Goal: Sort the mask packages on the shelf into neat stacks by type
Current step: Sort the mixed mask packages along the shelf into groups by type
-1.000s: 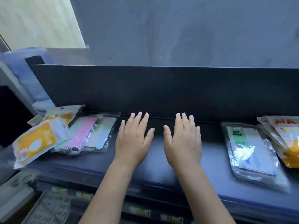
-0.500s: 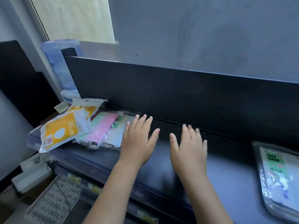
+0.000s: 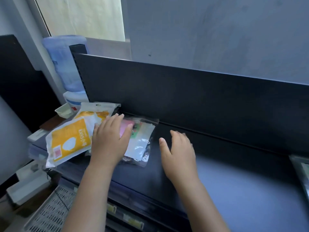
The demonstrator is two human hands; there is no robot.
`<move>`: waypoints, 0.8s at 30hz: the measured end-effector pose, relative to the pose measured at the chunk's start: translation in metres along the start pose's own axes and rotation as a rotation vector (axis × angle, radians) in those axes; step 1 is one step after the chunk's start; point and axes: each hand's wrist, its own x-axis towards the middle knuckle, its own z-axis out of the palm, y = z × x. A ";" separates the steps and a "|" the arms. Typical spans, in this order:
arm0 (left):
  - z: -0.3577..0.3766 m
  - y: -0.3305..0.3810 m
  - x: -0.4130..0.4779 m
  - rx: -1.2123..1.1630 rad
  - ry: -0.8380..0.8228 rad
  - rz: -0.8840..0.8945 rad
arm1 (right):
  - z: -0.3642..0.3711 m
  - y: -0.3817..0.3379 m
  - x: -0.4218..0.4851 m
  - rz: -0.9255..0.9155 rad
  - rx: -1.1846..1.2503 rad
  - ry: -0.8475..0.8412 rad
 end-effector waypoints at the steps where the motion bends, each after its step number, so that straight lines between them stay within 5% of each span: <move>1: -0.006 -0.016 0.008 0.015 0.008 -0.002 | 0.010 -0.014 0.002 -0.005 0.011 -0.007; 8: -0.054 -0.121 0.047 0.071 -0.082 -0.112 | 0.093 -0.118 0.006 -0.037 -0.166 -0.065; 14: -0.075 -0.176 0.081 -0.108 -0.494 -0.160 | 0.123 -0.158 0.020 0.227 -0.270 -0.043; 20: -0.068 -0.184 0.100 -0.050 -0.432 -0.125 | 0.125 -0.173 0.022 0.400 -0.099 0.059; 24: -0.065 -0.185 0.099 -0.279 -0.334 -0.186 | 0.122 -0.173 0.022 0.424 0.193 0.135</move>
